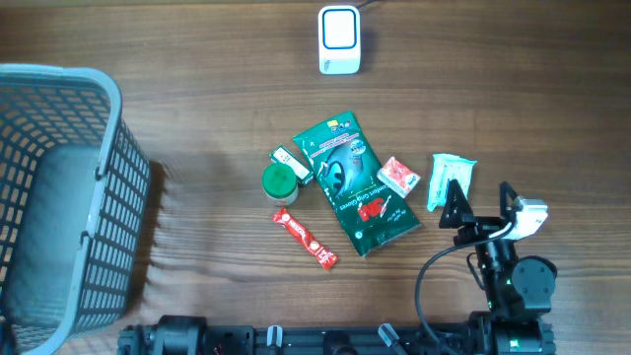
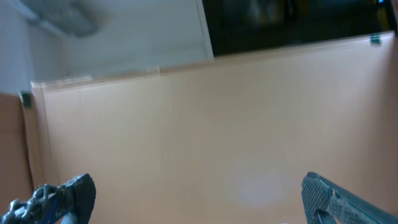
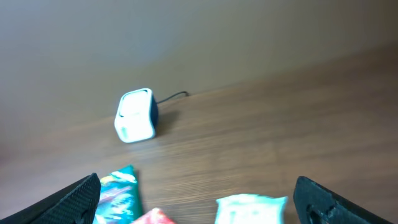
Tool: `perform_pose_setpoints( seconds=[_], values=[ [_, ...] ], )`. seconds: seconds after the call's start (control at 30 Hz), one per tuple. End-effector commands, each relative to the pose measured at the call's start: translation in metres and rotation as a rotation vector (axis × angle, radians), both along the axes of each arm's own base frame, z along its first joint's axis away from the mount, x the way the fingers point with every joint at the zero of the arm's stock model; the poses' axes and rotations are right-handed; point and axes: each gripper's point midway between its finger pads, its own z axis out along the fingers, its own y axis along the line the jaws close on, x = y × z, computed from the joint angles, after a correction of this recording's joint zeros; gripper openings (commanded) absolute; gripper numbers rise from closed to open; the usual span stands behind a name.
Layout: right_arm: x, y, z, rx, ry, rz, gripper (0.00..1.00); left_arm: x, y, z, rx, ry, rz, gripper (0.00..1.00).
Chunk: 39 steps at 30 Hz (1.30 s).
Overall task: Scan the item barcode
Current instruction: 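Reach the right gripper toward the red-orange tissue pack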
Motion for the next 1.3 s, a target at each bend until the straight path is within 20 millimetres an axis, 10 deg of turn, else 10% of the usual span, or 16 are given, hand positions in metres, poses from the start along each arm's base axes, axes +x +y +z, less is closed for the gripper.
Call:
perform_pose_setpoints(
  seconds=[0.0, 0.23, 0.63, 0.83, 1.27],
  values=[
    [-0.005, 0.034, 0.003, 0.233, 0.033, 0.183, 1.0, 0.035, -0.001, -0.037, -0.007, 0.135, 0.006, 1.0],
    [-0.017, 0.053, -0.002, 0.32, 0.259, 0.267, 1.0, 0.106, -0.019, -0.123, -0.046, 0.384, -0.088, 1.0],
    [-0.004, 0.107, 0.066, 0.483, 0.476, 0.595, 1.0, 0.158, -0.033, -0.258, -0.025, 0.717, -0.142, 1.0],
    [0.012, 0.104, 0.032, 0.654, 0.661, 0.483, 1.0, 0.16, -0.032, -0.267, -0.026, 0.741, -0.134, 1.0],
    [0.05, 0.094, -0.142, 0.787, 1.151, 0.049, 0.72, 0.123, -0.03, -0.348, -0.027, 1.109, -0.121, 1.0]
  ],
)
